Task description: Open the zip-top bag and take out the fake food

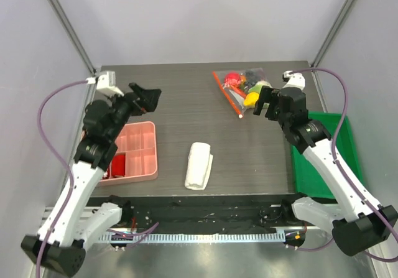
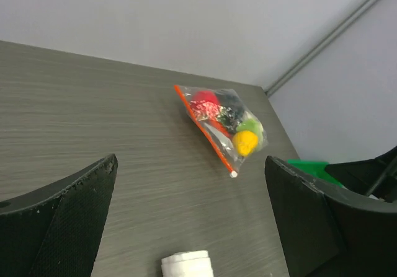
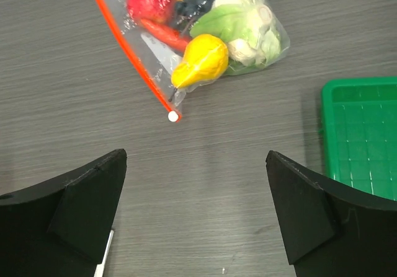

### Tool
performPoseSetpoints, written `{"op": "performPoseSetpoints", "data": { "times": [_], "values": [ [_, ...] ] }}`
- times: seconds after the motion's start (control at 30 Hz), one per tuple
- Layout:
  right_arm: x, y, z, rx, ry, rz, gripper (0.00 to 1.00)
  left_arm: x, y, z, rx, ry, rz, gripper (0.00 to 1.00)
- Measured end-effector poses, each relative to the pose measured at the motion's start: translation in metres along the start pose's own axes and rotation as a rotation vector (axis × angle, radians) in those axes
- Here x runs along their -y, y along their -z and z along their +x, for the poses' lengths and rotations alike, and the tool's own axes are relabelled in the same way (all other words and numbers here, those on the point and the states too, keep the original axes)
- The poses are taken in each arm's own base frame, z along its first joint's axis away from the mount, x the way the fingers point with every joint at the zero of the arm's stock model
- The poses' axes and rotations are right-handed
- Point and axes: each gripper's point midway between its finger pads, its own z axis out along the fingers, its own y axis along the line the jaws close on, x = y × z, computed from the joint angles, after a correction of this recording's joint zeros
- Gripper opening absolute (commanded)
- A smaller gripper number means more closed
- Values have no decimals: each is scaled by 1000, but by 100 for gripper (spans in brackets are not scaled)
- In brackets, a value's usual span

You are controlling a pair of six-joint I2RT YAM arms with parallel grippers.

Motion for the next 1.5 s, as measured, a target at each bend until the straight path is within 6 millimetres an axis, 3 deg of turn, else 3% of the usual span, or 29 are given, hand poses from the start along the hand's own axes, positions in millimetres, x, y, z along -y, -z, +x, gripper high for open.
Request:
{"op": "performPoseSetpoints", "data": {
  "times": [0.07, 0.17, 0.27, 0.33, 0.43, 0.57, 0.73, 0.87, 1.0, 1.17, 1.2, 1.33, 1.5],
  "values": [
    [3, -8, 3, -24, 3, 26, 100, 7, -22, 3, -52, 26, 25, 100],
    [11, -27, 15, -83, -9, 63, 100, 15, -71, 31, -159, 85, 61, 97],
    [25, -46, 29, -147, -39, 98, 100, 16, -125, 95, -328, 132, 63, 94],
    [32, -54, 36, -176, -55, 116, 100, 15, -155, 149, -434, 171, 67, 93],
    [36, -60, 39, -195, -79, 120, 100, 8, -181, 219, -554, 265, 45, 90],
    [34, -62, 35, -176, -99, 103, 100, 4, -204, 278, -635, 386, 1, 87],
    [34, -66, 45, -175, -127, 85, 100, 30, -256, 299, -601, 493, 49, 79],
    [31, -70, 57, -194, -165, 55, 100, 48, -277, 310, -586, 555, 82, 72],
    [27, -76, 65, -203, -197, 26, 100, 55, -283, 323, -590, 586, 94, 63],
    [26, -87, 79, -224, -228, 4, 100, 59, -292, 334, -591, 632, 100, 41],
    [27, -89, 82, -231, -240, 5, 100, 59, -292, 336, -592, 641, 98, 28],
    [32, -100, 91, -254, -312, -1, 100, 64, -292, 334, -589, 686, 112, 2],
    [31, -112, 100, -280, -425, -34, 100, 69, -279, 329, -586, 736, 156, 0]
  ]
}}
